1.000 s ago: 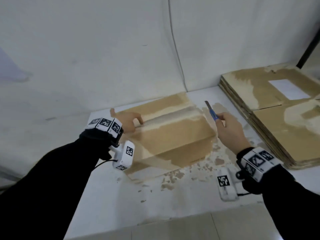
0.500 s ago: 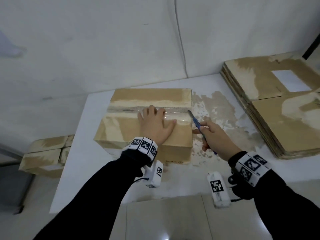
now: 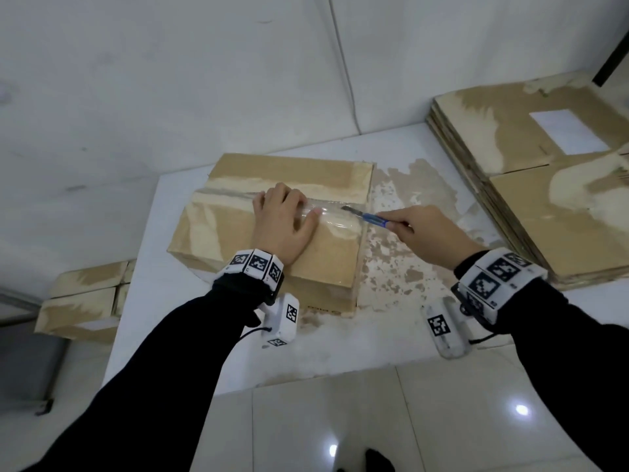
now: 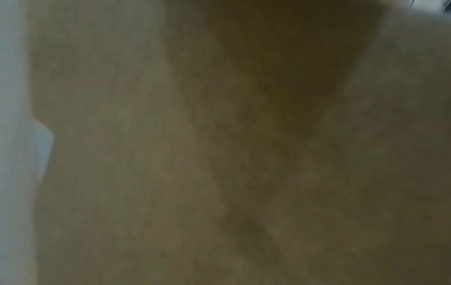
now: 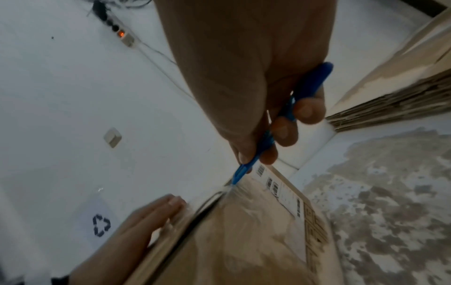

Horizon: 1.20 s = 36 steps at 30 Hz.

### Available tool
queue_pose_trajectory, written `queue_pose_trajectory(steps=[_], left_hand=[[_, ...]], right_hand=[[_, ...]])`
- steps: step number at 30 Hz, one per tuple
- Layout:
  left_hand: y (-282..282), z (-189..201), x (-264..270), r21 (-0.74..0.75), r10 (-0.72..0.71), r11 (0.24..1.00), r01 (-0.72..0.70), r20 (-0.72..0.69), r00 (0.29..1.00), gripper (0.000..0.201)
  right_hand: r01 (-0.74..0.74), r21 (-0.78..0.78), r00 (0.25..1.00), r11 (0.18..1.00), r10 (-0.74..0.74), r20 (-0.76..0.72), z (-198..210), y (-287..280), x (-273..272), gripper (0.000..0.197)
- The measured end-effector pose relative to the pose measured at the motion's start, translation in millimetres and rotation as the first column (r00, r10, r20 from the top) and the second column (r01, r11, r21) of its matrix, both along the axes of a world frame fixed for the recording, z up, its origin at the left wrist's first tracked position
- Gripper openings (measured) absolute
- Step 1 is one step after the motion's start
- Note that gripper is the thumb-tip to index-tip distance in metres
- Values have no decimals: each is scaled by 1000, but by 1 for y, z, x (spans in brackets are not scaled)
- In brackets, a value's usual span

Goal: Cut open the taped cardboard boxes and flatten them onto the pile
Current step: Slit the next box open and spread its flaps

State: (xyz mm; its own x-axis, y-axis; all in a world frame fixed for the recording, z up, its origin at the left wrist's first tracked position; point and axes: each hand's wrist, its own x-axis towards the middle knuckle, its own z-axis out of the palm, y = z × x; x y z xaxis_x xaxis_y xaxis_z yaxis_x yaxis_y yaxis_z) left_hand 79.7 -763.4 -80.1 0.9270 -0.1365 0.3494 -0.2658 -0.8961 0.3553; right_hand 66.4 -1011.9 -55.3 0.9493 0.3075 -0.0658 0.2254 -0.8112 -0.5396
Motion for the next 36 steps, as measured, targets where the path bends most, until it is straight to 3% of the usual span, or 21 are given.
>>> queue_pose_trajectory(steps=[5,8,12,14,16,18,19,20,22,23,24,25,26,28,30,32,34,36], left_hand=[[-3,-2,0,-17,6,1000,-4,71,997,29],[-3,-2,2,-16,6,1000,-4,104,995,30],[-3,0,3,9,53,998,-56,225,973,30],[-3,1,4,56,44,997,-53,144,989,35],[-4,2,3,202,52,978,-53,10,999,38],[-12,10,0,385,83,922,-48,-76,994,36],[-15,14,-1,409,102,911,-49,-109,989,34],[-18,21,-2,368,131,927,-68,-149,980,31],[-19,34,-1,106,207,977,-183,-310,928,35],[-19,40,0,-97,237,949,-301,-410,881,42],[-16,43,4,-312,229,843,-438,-528,817,48],[-17,49,6,-478,170,671,-567,-646,744,49],[-16,51,9,-562,78,504,-656,-727,682,45],[-18,50,15,-579,3,316,-752,-792,611,43],[-10,20,36,-548,25,310,-777,-812,582,64],[7,-31,75,-557,75,300,-774,-795,602,72],[0,-29,72,-589,135,248,-769,-765,630,63],[-20,8,42,-623,222,218,-751,-718,660,44]], right_hand=[[-87,-60,995,994,84,-56,8,-16,7,33],[-89,-7,995,996,89,-53,7,-4,3,33],[-184,41,960,982,188,-207,4,-18,-20,31],[-83,52,988,995,89,-126,3,-32,-26,29],[29,93,999,995,-27,-24,4,-41,-28,26],[50,131,998,990,-55,37,6,-39,-28,24],[41,134,996,990,-51,75,8,-36,-28,24],[26,131,994,991,-40,105,10,-32,-28,24],[-17,101,993,995,5,120,9,-23,-28,24],[-36,84,994,996,27,104,6,-20,-28,24],[-41,79,996,996,35,79,2,-18,-29,24],[-38,83,998,996,33,62,-2,-16,-31,23],[-33,79,998,996,29,58,-6,-13,-34,23],[-35,24,995,999,32,90,-10,-7,-41,24],[-29,-64,989,998,38,145,-12,-2,-43,29],[25,-138,980,990,3,197,-13,-1,-37,35],[66,-218,972,974,-13,235,-13,1,-29,40],[89,-299,961,950,-2,278,-11,10,-20,50]])
